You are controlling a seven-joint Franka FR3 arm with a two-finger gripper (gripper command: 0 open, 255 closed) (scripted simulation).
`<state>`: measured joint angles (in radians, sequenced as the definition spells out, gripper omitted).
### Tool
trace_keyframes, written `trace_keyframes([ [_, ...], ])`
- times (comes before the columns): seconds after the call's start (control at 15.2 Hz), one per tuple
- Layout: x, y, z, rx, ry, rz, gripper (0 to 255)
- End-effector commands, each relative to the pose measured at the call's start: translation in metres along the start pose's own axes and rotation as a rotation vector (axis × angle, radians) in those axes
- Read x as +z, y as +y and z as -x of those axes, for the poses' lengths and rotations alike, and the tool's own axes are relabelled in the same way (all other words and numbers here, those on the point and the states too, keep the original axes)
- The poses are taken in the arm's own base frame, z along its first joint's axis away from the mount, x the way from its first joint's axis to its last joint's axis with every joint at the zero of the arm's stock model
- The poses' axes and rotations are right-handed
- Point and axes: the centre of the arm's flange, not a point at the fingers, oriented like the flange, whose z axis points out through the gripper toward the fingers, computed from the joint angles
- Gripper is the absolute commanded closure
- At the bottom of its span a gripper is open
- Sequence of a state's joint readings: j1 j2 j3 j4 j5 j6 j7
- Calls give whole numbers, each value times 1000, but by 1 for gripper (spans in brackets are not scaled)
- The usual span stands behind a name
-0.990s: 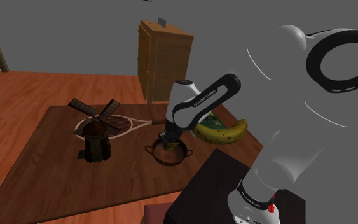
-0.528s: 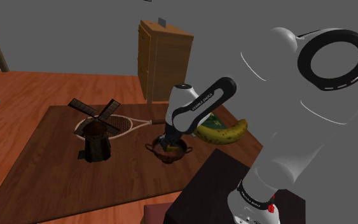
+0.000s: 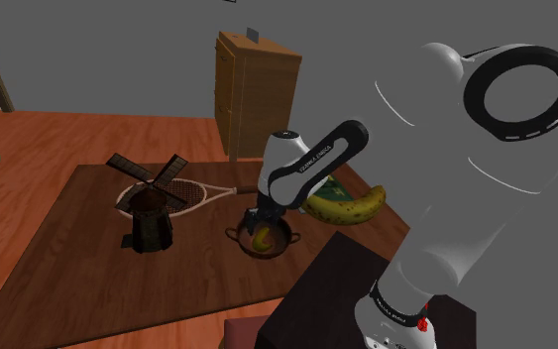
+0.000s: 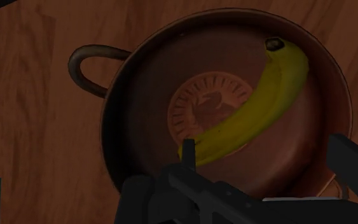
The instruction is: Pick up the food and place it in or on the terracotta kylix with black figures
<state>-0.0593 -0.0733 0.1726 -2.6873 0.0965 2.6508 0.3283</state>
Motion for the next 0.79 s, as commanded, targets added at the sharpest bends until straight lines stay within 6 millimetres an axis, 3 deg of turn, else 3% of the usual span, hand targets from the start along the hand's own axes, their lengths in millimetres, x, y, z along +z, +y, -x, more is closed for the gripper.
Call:
trace_keyframes([
  [0.0,0,0,0,0,0,0,0],
  [0.26,-50,0,0,0,0,0,0],
  [0.73,-50,0,0,0,0,0,0],
])
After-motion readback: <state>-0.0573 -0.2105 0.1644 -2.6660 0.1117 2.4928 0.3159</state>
